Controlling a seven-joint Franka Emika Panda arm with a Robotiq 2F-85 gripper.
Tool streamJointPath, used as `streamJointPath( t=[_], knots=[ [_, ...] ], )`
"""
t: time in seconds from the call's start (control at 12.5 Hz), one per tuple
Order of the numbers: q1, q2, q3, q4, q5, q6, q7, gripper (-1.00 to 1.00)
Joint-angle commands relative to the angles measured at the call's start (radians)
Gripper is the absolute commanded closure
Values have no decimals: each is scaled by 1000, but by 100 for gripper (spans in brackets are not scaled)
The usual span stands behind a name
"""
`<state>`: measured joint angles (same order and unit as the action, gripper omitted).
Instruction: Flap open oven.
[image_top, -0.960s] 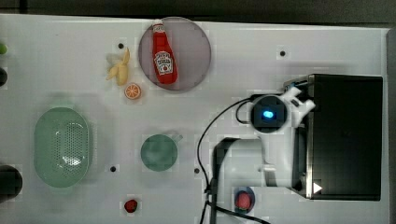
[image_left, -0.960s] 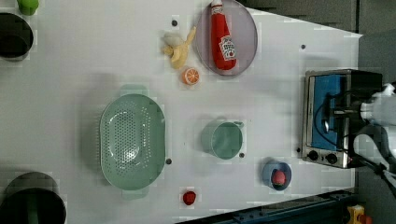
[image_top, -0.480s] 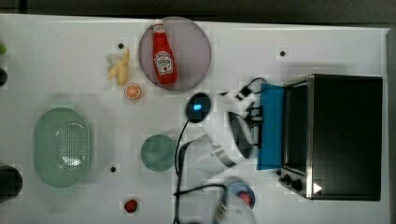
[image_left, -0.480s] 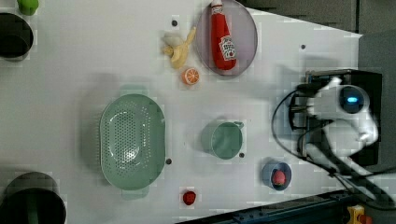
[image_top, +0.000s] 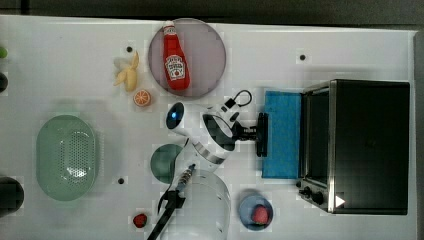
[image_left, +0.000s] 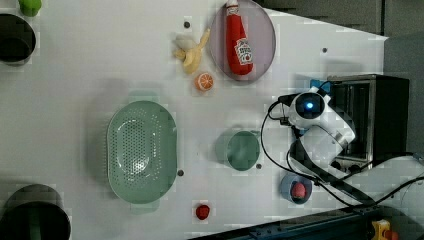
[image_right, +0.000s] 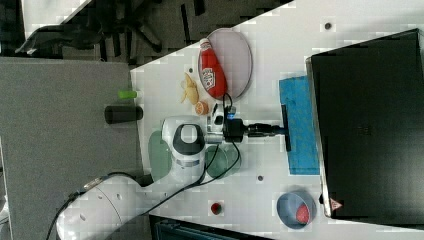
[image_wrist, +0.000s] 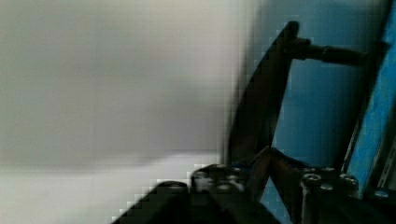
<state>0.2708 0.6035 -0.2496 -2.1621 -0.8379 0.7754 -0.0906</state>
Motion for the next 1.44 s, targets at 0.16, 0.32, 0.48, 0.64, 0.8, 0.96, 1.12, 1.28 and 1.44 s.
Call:
streamJointPath(
  t=[0.16,0.32,0.48,0.64,0.8,0.96,1.12,1.28,1.44],
  knots=[
    [4,-74,-9,35,65,23,66,65],
    [1,-163,-10,35,189,30,66,65],
    [-4,-266,-13,36,328,20,66,65],
    [-8,-367,-26,38,465,-6,66,65],
    [-10,-458,-47,39,600,-37,66,65],
    [-10,-539,-70,49,707,-89,66,65],
    [-10,-619,-76,66,772,-199,66,65],
    [-8,-699,-71,106,776,-339,66,65],
    [-8,-758,-73,152,777,-493,67,65]
  ],
)
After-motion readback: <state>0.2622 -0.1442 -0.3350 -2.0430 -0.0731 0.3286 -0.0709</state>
